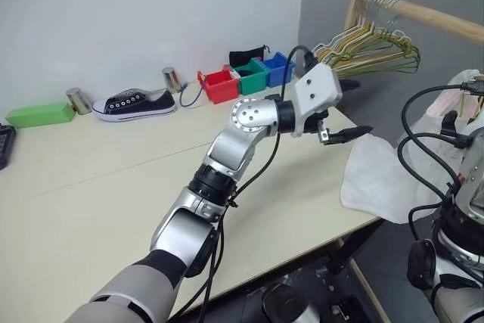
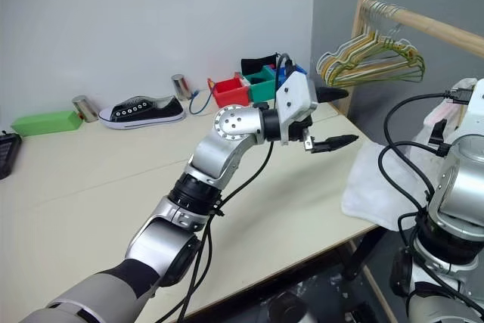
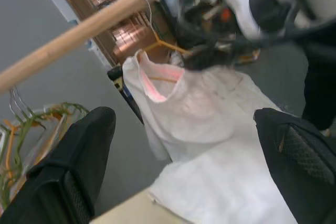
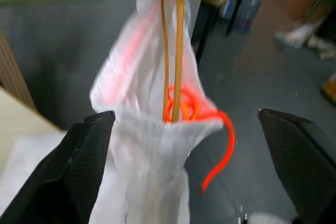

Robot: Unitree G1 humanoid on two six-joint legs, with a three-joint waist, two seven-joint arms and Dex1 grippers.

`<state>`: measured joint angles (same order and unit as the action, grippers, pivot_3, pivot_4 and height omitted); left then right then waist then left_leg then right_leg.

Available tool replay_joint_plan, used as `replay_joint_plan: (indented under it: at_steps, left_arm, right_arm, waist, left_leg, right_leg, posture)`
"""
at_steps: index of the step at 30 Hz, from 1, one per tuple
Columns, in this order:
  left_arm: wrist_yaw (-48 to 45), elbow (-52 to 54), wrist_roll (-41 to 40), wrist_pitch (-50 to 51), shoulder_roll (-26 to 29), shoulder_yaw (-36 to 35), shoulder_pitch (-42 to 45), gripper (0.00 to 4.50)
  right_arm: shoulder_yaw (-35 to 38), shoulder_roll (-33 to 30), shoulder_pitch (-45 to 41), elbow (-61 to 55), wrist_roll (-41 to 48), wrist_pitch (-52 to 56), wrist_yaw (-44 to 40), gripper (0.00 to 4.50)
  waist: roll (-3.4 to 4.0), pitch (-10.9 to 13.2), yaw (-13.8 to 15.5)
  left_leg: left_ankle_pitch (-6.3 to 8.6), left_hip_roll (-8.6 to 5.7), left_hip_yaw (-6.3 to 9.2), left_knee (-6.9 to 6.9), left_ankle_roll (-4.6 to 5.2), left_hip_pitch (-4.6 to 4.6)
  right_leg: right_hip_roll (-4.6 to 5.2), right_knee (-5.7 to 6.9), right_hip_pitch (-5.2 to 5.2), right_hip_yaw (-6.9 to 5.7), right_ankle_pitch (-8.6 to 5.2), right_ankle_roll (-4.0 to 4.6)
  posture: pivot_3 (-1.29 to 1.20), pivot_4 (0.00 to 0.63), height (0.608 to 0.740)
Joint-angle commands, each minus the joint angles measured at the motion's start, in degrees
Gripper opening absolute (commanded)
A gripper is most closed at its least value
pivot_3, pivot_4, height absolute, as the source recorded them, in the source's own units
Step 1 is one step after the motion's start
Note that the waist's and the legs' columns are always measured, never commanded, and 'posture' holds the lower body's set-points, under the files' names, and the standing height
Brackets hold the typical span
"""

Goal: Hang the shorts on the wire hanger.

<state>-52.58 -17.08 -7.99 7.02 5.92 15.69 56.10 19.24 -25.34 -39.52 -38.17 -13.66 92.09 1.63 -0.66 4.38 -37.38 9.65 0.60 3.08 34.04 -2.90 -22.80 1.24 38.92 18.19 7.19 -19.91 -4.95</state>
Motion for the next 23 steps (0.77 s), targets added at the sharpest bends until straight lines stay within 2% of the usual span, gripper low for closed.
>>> replay_joint_plan:
  at_steps: [1, 5, 8, 11, 14, 18, 22, 23]
  left_arm:
    - [0.37, 2.34, -1.29, 1.69, 2.95, -3.26, -1.21, 4.5]
    - [6.27, 5.21, -1.94, 7.93, 6.78, -8.4, -5.75, 4.5]
    - [11.32, 10.54, -2.7, 14.4, 8.79, -12.13, -10.55, 4.5]
    - [18.07, 19.28, -0.52, 20.24, 11.21, -15.38, -19.56, 4.5]
    - [26.77, 25.3, 1.32, 23.87, 10.96, -19.61, -27.05, 4.5]
    - [35.98, 29.79, 2.04, 25.22, 8.41, -24.55, -33.84, 4.5]
    - [39.96, 27.73, 2.01, 22.55, 5.86, -25.35, -37.39, 4.5]
    - [40.54, 25.95, 2.08, 21.52, 5.18, -24.99, -37.24, 4.5]
  right_arm:
    - [-6.0, 3.49, -0.48, -7.38, -1.77, 0.41, 1.2, 4.49]
    - [-11.42, 11.02, -2.64, -4.8, 2.5, -2.67, -0.64, 4.49]
    - [-15.38, 13.83, -0.83, 1.21, 4.77, -13.85, -2.16, 4.49]
    - [-18.84, 16.72, 2.08, 13.17, 5.17, -32.54, -0.65, 4.49]
    - [-20.54, 18.58, 4.09, 24.17, 6.52, -47.2, -1.59, 4.49]
    - [-19.77, 21.51, 4.95, 35.97, 8.87, -55.23, -2.29, 4.49]
    - [-18.68, 22.59, 5.13, 46.24, 9.01, -61.97, -0.29, 4.49]
    - [-18.34, 22.6, 5.14, 48.0, 9.01, -63.35, 0.19, 4.49]
  waist:
    - [0.01, -0.01, -0.96]
    - [-0.18, -0.12, -1.86]
    - [-0.29, -0.2, -1.6]
    - [-0.59, -0.35, 0.36]
    - [-0.95, -0.56, 3.9]
    - [-1.15, -0.54, 10.51]
    - [-1.19, -0.56, 17.67]
    - [-1.19, -0.56, 17.67]
  left_leg:
    - [0.0, 0.0, 0.0, 0.0, 0.0, 0.0]
    - [-0.01, 0.01, 0.04, 0.01, 0.01, 0.01]
    - [-0.02, 0.03, 0.14, 0.02, 0.02, 0.02]
    - [-0.04, 0.03, 0.22, 0.03, 0.07, 0.02]
    - [-0.04, 0.04, 0.46, 0.03, 0.08, 0.0]
    - [-0.04, 0.01, 0.99, 0.05, 0.07, -0.13]
    - [-0.04, -0.02, 1.29, 0.05, 0.06, -0.24]
    - [-0.04, -0.03, 1.33, 0.05, 0.05, -0.27]
  right_leg:
    - [0.0, 0.01, 0.01, 0.01, 0.0, 0.0]
    - [0.02, 0.03, -0.03, 0.01, 0.03, -0.05]
    - [0.0, 0.08, -0.06, -0.04, 0.07, -0.12]
    - [-0.02, 0.1, -0.1, -0.1, 0.12, -0.2]
    - [-0.04, 0.09, -0.17, -0.22, 0.14, -0.19]
    - [0.01, 0.06, -0.19, -0.41, 0.17, -0.22]
    - [0.02, 0.0, -0.22, -0.58, 0.18, -0.19]
    - [0.01, 0.0, -0.21, -0.59, 0.18, -0.18]
  posture:
    - [-0.52, 0.0, 0.74]
    - [-0.44, 0.0, 0.74]
    - [-0.41, 0.0, 0.74]
    - [-0.31, 0.0, 0.74]
    - [-0.23, 0.0, 0.74]
    - [-0.17, 0.0, 0.74]
    - [-0.12, 0.01, 0.74]
    - [-0.12, 0.012, 0.74]
